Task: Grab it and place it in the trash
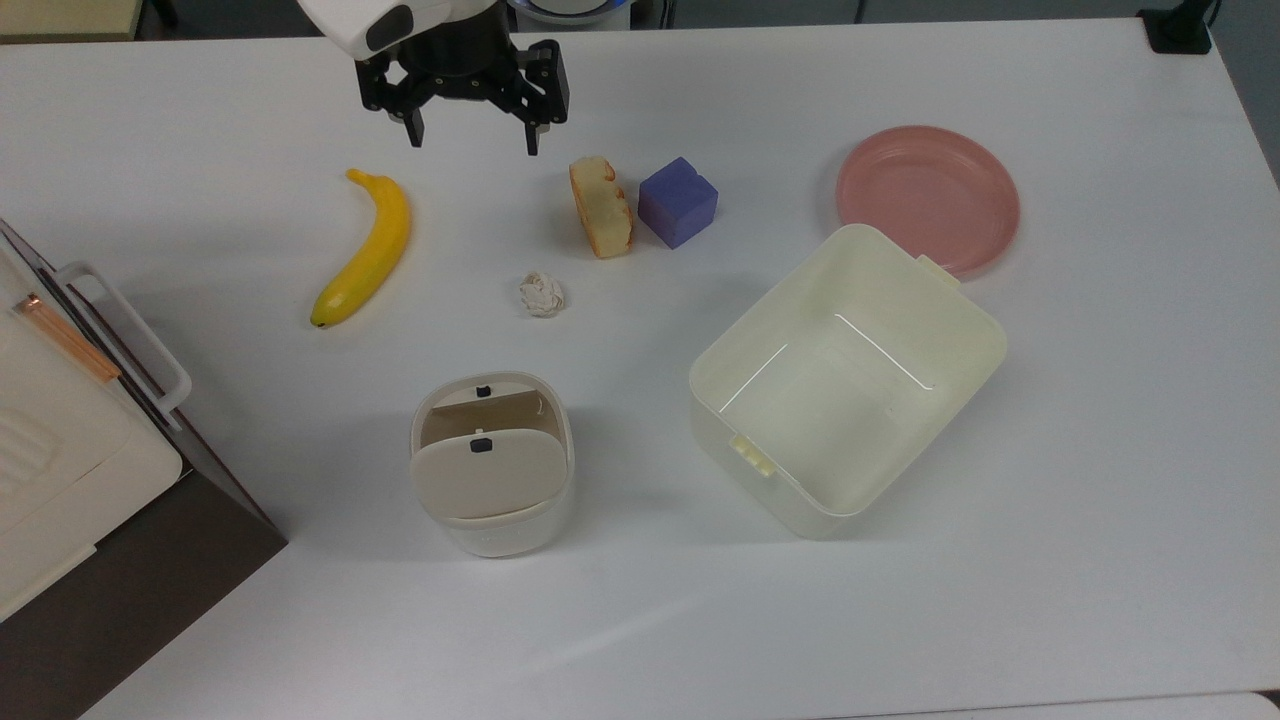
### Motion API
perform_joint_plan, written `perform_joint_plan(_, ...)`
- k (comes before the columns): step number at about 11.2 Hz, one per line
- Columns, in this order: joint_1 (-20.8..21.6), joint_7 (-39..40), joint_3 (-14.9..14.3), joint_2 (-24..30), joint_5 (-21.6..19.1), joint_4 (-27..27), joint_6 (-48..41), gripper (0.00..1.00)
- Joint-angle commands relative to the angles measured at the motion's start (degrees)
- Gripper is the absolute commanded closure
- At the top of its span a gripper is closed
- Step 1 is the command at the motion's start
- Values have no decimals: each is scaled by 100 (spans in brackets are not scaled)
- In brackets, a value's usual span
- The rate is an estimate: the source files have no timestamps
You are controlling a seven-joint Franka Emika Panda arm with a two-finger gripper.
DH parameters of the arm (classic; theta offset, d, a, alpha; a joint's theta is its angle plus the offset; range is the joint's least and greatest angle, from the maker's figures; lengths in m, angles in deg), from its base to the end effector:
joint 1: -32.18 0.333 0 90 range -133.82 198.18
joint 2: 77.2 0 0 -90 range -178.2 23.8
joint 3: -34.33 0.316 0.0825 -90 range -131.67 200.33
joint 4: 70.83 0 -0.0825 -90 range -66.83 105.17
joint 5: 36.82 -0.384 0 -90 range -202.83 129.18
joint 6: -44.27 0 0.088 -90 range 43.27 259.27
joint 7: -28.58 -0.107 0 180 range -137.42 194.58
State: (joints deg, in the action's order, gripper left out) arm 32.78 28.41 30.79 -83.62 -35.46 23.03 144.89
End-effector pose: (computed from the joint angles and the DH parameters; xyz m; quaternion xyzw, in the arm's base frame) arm 0.5977 -0.0311 0.5441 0.9996 -0.0248 0.0027 0.0152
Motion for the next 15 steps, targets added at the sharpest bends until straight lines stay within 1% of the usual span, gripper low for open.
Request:
perform_joint_plan(1, 80, 70, -77, 132, -31, 106, -8, 0)
perform_joint_plan(12, 89, 140, -86, 141, -31, 88, -25, 0)
perform_joint_plan(14, 185, 158, -86, 150, -22, 306, -7, 0)
perform_joint_plan(15, 360, 193, -164, 141, -5, 465, 10, 0)
